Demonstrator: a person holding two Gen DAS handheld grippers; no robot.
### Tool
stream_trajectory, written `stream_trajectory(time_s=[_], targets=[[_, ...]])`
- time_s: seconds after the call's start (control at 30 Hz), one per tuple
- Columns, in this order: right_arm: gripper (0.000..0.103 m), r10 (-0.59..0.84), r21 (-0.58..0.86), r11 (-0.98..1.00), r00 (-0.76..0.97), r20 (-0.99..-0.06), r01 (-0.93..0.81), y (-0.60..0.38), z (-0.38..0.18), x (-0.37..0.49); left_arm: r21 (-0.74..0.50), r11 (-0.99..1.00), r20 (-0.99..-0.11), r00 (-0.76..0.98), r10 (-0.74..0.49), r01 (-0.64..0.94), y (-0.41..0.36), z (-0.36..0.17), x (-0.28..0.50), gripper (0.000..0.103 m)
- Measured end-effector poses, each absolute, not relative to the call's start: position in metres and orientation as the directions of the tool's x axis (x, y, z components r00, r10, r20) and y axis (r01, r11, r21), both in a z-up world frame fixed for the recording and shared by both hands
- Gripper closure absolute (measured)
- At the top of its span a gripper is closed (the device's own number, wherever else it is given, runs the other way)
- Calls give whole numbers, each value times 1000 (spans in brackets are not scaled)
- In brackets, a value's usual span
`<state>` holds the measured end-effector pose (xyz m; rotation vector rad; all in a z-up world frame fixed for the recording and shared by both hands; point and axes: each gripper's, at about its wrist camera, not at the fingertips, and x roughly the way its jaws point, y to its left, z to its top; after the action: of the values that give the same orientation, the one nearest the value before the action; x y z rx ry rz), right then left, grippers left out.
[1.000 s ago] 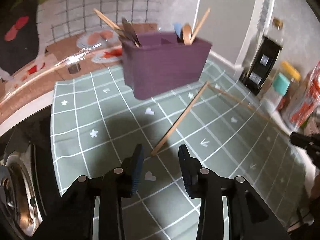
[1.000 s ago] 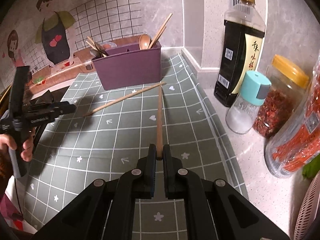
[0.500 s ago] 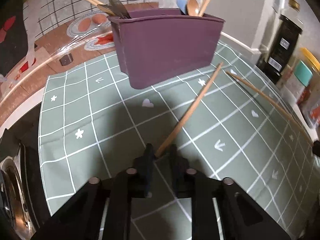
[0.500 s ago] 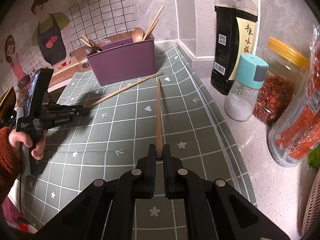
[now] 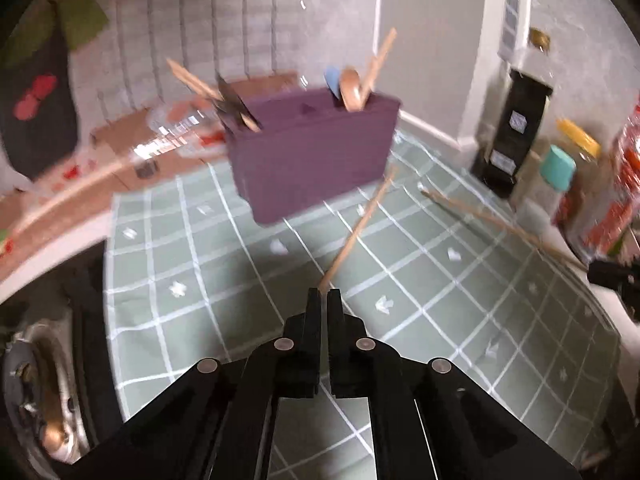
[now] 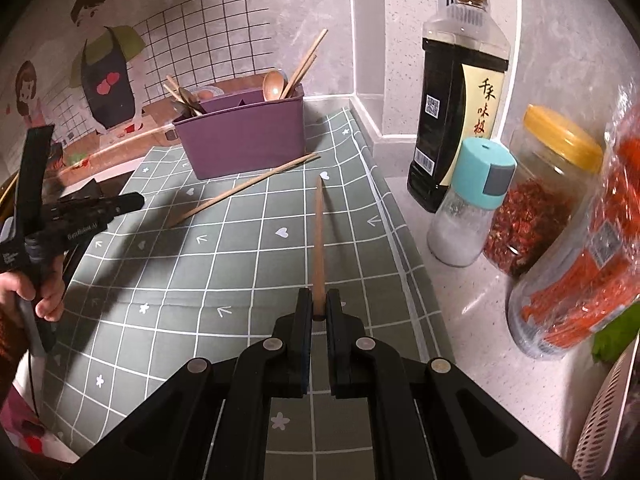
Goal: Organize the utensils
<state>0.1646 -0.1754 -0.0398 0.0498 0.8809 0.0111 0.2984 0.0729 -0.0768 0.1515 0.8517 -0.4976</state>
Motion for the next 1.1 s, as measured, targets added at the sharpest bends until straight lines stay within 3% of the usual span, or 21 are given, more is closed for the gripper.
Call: stream_trajectory(time_s=[0.1,0.5,0.57,0.63,0.83,0.87,0.9,1.1], targets=[[97,49,59,998,624,-780,-4,-177,-42,165,-81,879,-782,517,-349,470,75,-94,309,79],[97,85,113,994,599,-796,9,-178,-62,171,-29,891,-821,498,-280,453,59,-120,333,78],[97,84,117,993,598,-797,16,-179,-63,170,-22,891,-822,500,-274,453,55,-120,337,79],[97,77,113,993,598,-797,22,-179,-63,170,-4,889,-821,505,-264,457,50,-120,338,90],[97,50,91,995,591,-805,39,-185,-62,171,93,888,-788,579,-212,451,43,-109,314,92],[97,43,82,996,591,-805,38,-186,-61,172,86,893,-778,589,-217,442,45,-103,309,92],[97,40,76,997,593,-804,36,-187,-59,172,74,900,-763,606,-226,429,48,-93,301,103],[97,34,43,999,626,-779,-2,-186,-34,173,8,932,-648,712,-270,361,68,-25,264,103]])
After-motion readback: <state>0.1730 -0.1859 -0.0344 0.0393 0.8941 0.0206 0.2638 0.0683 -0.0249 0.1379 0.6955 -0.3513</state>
